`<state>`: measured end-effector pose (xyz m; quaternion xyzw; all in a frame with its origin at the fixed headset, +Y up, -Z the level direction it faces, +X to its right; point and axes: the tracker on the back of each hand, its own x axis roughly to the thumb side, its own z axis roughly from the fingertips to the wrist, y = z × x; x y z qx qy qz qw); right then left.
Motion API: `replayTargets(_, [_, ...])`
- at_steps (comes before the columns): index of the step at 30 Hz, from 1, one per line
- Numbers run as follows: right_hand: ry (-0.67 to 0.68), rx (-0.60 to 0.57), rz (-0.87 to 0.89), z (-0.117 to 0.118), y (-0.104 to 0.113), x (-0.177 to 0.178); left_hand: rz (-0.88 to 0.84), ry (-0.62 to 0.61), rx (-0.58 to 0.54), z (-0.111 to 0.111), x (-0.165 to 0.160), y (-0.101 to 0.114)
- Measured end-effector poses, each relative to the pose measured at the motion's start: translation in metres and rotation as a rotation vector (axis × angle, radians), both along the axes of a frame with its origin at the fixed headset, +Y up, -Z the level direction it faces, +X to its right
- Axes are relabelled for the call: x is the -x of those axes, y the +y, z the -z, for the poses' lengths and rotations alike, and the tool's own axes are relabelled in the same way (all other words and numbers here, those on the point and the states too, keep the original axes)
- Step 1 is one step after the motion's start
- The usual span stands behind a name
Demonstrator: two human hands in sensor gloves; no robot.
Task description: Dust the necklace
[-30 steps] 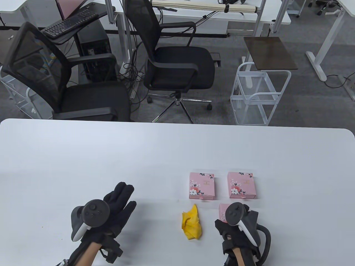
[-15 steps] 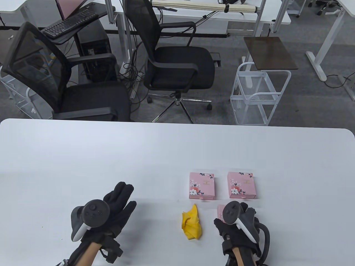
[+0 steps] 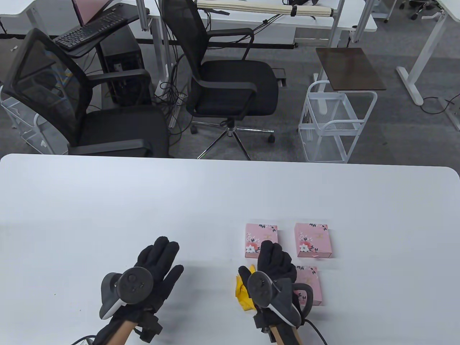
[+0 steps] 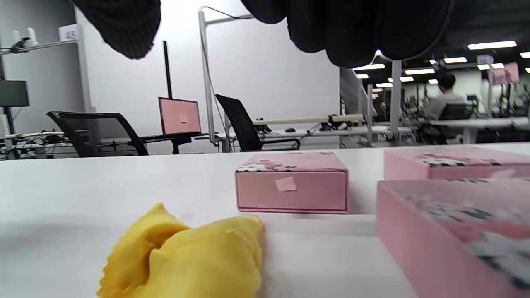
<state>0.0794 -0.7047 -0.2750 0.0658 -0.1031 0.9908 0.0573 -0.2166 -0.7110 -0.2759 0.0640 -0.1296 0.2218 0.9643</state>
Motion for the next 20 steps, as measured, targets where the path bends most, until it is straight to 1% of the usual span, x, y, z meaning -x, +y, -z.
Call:
replayTargets(2, [0.048, -0.002, -0.085, -0.004, -0.002, 0.007, 0.087, 0.021, -0.074, -0.006, -0.006, 0.004])
replayTargets(4, [0.081, -0.035, -0.188, -0.006, -0.005, 0.012, 0.16, 0.031, -0.119, -0.009, -0.012, 0.006])
replayTargets(5, [0.093, -0.021, -0.258, -0.006, -0.007, 0.014, 0.204, 0.036, -0.133, -0.011, -0.016, 0.006])
replayTargets(8, [0.097, 0.095, -0.401, -0.003, -0.015, 0.019, 0.364, 0.039, -0.128, -0.015, -0.028, 0.004])
replayTargets(10, [0.108, 0.147, -0.425, -0.001, -0.022, 0.021, 0.446, 0.042, -0.121, -0.016, -0.034, 0.0])
replayTargets(13, [0.118, 0.239, -0.438, -0.001, -0.029, 0.024, 0.53, 0.038, -0.069, -0.017, -0.04, -0.004])
replayTargets(20, [0.113, 0.213, -0.422, -0.004, -0.023, 0.022, 0.533, 0.036, -0.057, -0.017, -0.041, -0.007])
